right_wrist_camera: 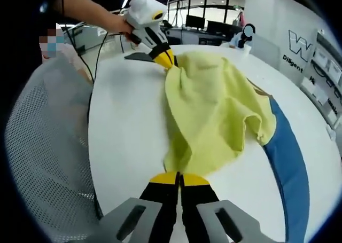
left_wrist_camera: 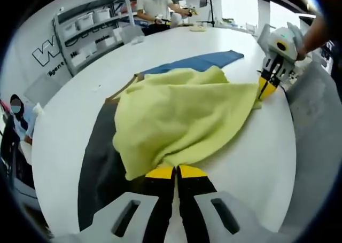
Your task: Fold the garment on the visible template until the final outline fits inside the template.
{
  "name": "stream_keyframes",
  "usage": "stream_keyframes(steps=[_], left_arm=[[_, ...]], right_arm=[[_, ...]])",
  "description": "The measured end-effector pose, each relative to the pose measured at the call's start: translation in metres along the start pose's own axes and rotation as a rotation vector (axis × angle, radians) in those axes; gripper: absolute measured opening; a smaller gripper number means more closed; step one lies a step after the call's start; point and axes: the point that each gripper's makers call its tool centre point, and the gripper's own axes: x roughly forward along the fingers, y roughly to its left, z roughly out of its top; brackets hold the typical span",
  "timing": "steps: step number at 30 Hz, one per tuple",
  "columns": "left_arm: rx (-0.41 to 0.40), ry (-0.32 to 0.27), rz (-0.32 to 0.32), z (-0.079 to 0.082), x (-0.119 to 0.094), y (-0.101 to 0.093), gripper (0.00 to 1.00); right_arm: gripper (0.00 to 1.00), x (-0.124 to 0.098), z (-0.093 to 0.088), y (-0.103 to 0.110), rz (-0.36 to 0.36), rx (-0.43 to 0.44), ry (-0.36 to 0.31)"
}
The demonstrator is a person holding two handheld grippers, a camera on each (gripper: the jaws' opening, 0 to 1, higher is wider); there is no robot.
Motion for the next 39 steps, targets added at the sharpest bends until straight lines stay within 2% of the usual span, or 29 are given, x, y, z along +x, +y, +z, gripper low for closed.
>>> stream_keyframes(steps=[7,16,28,34,39], left_arm=[[-0.031,0.003,-0.024,-0.009,-0.013,-0.013,0.08],[-0.072,0.015,-0.099,-0.020,-0.026,-0.046,0.08],[-0.114,0.017,-0.193,-0.027,-0.040,-0.084,0.08],[-0.131,0.022,-0.206,-0.032,-0.046,-0.094,0.08],[-0.135,0.025,-0.247,-0.035,-0.050,-0.109,0.08]], right_arm=[[0.00,-0.015,-0.008,-0.011,-0.022,0.002,0.008],[0.00,-0.035,-0.014,-0.017,-0.035,-0.044,0.023],[0.00,-0.052,-0.019,-0.010,-0.015,-0.076,0.037],[0.00,-0.057,-0.024,-0.002,0.004,-0.097,0.054],[0.00,-0.060,-0.031,0.003,0.018,-0.099,0.073]])
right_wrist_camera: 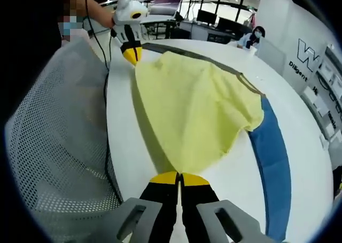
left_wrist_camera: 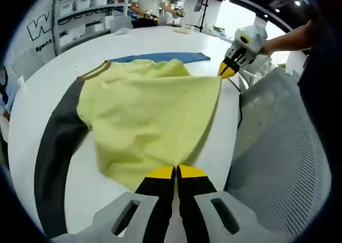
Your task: Fold the garment on the visible template until the final outline fits inside the template.
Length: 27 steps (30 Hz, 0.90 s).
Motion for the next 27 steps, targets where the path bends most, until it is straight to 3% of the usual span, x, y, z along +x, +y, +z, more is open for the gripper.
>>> stream_keyframes(steps=[18,21,23,27], left_arm=[[-0.102,0.060,-0.129,-0.014,0.004,-0.036,0.08],[-0.065,0.046,-0.121,-0.013,0.005,-0.035,0.08],[-0.003,0.005,-0.096,-0.007,0.004,-0.029,0.09],[-0.018,-0.019,-0.086,-0.003,-0.002,-0.023,0.08]], right_arm=[[0.00,-0.005,-0.028,0.028,0.084,0.027,0.087],[0.00,-0.004,-0.031,0.031,0.094,0.031,0.094],[0.00,-0.003,-0.030,0.030,0.091,0.032,0.092],[0.00,-0.001,-0.028,0.024,0.076,0.032,0.078]])
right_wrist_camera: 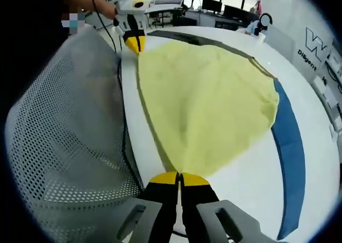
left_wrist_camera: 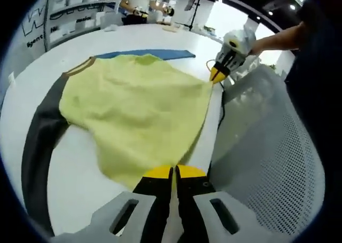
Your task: Fold the garment on the visible template until the final outline fits inside the template.
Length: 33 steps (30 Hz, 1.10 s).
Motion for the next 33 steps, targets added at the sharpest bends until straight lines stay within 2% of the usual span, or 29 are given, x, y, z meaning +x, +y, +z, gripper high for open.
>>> stream_keyframes(steps=[5,17,23,24,33], left_arm=[[-0.008,-0.041,0.029,0.007,-0.007,0.010,0.15],[0.013,-0.094,0.160,0.020,-0.015,0.050,0.17],[0.062,-0.100,0.266,0.024,-0.020,0.077,0.19],[0.088,-0.096,0.300,0.023,-0.022,0.086,0.19],[0.144,-0.073,0.373,0.027,-0.019,0.111,0.24]], right_arm=[[0.00,-0.001,0.004,-0.002,-0.005,0.007,-0.021],[0.11,-0.008,0.012,-0.014,-0.036,0.028,-0.069],[0.11,-0.009,0.014,-0.019,-0.049,0.033,-0.078],[0.11,-0.009,0.014,-0.020,-0.050,0.033,-0.079],[0.13,-0.009,0.020,-0.027,-0.067,0.036,-0.097]])
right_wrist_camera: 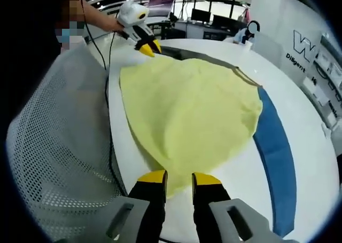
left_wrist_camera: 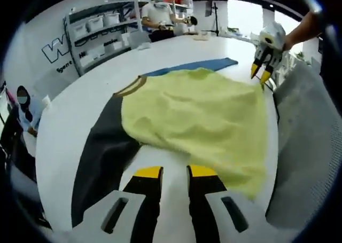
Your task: Fold the garment on the visible template until the final outline fits inside the template.
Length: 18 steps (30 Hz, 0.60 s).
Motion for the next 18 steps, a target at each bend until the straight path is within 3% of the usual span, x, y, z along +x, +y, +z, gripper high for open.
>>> stream_keyframes(steps=[18], left_arm=[[0.050,-0.007,0.068,0.009,0.018,0.037,0.32]], right_arm=[[0.26,-0.011,0.020,-0.013,-0.032,0.051,-0.087]])
